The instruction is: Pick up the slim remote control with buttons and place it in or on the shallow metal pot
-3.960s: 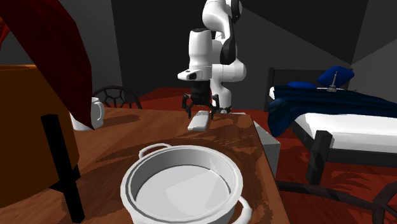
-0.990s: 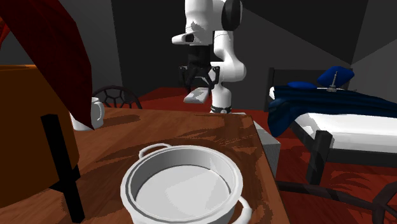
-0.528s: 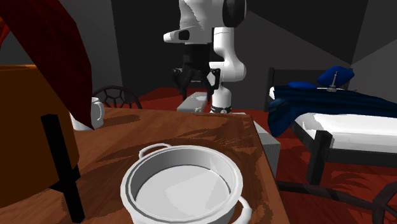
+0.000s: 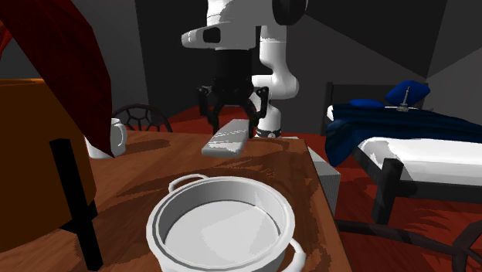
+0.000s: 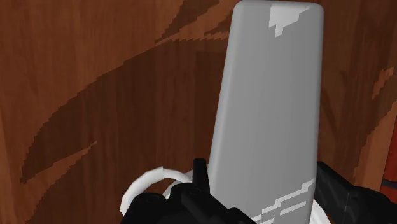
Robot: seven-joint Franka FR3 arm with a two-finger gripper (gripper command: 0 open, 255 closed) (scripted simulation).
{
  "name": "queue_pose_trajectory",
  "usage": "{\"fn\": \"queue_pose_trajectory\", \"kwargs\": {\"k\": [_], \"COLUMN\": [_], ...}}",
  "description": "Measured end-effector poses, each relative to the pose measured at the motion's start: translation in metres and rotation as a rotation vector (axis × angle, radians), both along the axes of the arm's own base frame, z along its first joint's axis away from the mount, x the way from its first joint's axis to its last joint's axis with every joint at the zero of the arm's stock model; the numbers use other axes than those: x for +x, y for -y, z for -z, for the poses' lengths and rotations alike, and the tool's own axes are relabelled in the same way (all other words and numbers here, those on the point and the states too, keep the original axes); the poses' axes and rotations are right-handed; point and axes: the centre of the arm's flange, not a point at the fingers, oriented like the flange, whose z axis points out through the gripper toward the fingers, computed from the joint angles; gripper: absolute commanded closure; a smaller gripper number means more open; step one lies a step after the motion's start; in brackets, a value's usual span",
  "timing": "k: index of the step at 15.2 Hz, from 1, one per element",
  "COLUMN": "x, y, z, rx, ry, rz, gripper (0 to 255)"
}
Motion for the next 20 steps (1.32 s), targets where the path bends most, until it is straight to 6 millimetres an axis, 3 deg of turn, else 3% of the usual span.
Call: {"fn": "queue_pose_trajectory", "kwargs": {"k": [10, 20], "x": [0.132, 0.138], "y": [0.025, 0.029], "z": [0.001, 0.042], "rx": [0.000, -0.003], "ry": [0.000, 0.010], "rz": [0.000, -0.001], "gripper": [255, 255]}}
